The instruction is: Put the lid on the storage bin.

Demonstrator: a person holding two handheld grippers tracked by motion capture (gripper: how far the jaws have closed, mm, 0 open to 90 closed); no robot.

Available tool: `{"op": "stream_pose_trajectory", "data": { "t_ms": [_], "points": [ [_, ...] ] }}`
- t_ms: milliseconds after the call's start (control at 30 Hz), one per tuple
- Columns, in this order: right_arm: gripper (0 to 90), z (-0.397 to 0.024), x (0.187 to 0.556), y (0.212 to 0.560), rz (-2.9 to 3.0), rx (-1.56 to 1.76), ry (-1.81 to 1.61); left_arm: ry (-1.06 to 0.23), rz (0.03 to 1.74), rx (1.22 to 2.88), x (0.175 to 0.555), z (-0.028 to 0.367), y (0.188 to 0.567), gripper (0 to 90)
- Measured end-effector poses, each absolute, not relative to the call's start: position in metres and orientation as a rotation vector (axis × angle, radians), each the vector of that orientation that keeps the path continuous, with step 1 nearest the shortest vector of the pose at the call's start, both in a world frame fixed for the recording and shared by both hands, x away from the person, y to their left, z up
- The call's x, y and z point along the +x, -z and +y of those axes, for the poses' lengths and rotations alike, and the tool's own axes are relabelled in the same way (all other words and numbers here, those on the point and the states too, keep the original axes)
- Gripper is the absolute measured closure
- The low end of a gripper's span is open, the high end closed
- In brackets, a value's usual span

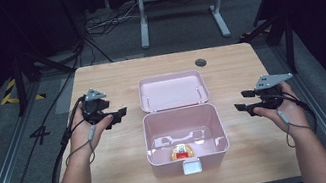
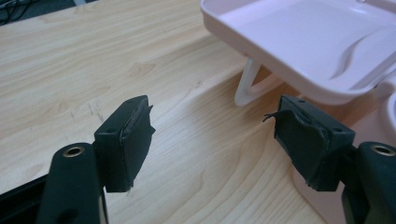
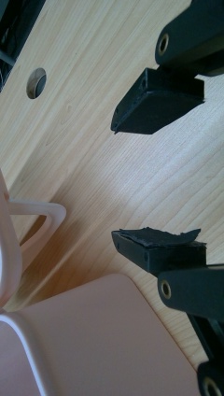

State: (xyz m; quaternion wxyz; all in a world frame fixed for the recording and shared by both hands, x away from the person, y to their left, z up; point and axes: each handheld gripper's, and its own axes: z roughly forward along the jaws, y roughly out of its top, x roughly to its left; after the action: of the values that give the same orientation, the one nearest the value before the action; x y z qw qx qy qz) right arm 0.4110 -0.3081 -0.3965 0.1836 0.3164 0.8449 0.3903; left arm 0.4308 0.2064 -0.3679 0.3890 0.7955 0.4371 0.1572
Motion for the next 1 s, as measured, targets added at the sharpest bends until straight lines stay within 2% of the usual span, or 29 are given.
{"op": "stream_pose_trajectory", "data": {
  "t_ms": [67, 567, 1000],
  "points": [
    [41.7, -0.308, 0.41, 0.397, 2.383, 0.894, -1.104, -0.37, 1.123, 2.025, 0.434, 0.204, 0.366, 28.8],
    [41.6, -0.318, 0.393, 0.398, 2.365, 0.924, -1.104, -0.367, 1.086, 1.966, 0.476, 0.181, 0.357, 20.4],
    [41.5, -0.32, 0.388, 0.402, 2.375, 0.939, -1.091, -0.281, 1.132, 1.954, 0.522, 0.155, 0.369, 25.2]
  ]
}}
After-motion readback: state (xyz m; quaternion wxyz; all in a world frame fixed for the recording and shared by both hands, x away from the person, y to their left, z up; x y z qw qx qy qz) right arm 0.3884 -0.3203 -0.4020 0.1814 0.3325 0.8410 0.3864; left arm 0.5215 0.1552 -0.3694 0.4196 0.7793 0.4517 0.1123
